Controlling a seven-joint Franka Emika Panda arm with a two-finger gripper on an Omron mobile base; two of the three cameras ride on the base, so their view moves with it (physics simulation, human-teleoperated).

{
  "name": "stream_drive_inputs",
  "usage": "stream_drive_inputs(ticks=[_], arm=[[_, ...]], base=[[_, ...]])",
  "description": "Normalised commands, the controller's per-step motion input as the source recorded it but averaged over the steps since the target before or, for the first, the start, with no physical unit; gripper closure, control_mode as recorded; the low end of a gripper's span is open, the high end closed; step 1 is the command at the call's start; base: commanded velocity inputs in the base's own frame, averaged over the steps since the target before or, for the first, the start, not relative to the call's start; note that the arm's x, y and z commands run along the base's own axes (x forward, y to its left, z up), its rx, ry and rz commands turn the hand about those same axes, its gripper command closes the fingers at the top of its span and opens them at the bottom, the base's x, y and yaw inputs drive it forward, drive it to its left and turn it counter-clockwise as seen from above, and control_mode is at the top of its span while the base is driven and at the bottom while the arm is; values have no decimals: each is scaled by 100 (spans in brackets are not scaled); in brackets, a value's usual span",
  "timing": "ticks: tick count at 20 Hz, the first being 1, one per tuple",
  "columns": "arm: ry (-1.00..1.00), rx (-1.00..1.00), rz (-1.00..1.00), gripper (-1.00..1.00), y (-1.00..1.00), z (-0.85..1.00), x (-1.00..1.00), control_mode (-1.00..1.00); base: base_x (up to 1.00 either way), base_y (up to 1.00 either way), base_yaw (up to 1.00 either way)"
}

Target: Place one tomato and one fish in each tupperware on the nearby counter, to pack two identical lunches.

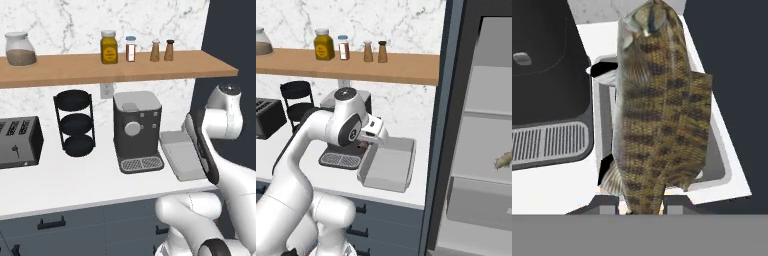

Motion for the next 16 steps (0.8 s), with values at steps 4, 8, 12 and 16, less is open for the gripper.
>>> stream_drive_inputs(ticks=[4, 8, 12, 16], arm=[[2, -2, 0, 100, -14, -90, 98, -100], [4, 0, 0, 100, -27, -100, 59, -100], [0, 0, 0, 100, -35, -100, 50, -100], [-2, 0, 0, -100, -27, -91, 41, -100]], base=[[0, 0, 0], [0, 0, 0], [0, 0, 0], [0, 0, 0]])
